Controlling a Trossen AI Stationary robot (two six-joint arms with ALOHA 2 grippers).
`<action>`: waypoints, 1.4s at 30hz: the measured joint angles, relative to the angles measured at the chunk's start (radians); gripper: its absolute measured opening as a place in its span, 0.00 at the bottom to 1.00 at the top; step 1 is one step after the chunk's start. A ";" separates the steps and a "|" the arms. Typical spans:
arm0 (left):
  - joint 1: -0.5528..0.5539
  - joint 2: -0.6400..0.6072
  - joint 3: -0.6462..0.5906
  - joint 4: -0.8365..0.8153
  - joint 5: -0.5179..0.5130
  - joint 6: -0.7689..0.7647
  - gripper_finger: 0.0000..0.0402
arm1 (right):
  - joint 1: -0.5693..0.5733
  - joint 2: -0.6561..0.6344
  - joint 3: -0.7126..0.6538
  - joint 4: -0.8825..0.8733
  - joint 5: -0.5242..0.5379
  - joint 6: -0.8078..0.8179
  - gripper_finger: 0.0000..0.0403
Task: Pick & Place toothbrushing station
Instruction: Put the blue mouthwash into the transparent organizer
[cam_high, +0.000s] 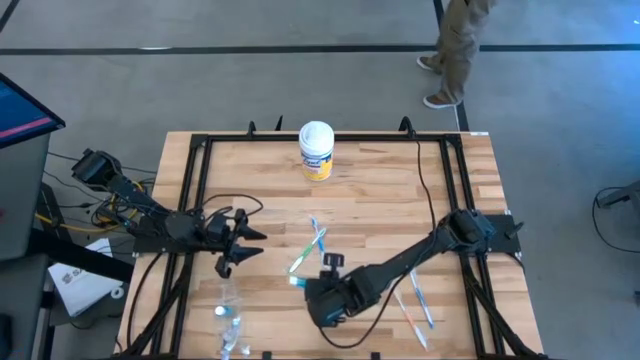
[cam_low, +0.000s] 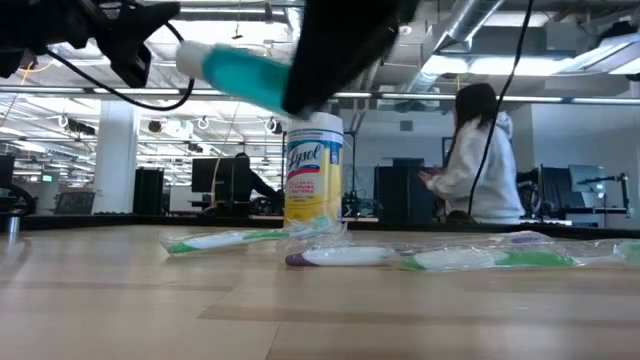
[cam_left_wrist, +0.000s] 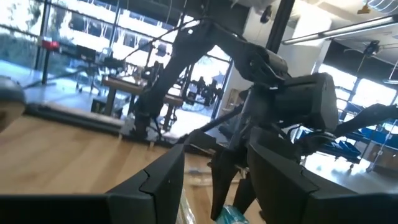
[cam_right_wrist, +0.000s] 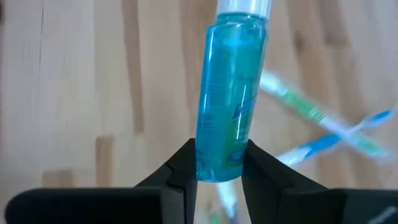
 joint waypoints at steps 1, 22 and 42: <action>0.000 0.000 0.000 0.010 0.000 0.012 0.43 | -0.007 0.000 0.016 0.000 0.012 -0.015 0.21; 0.000 0.000 0.000 0.152 0.180 0.264 0.43 | -0.132 -0.003 0.203 0.150 0.017 -0.257 0.22; 0.000 0.000 0.000 0.168 0.179 0.323 0.43 | -0.178 -0.003 0.209 0.286 -0.039 -0.310 0.22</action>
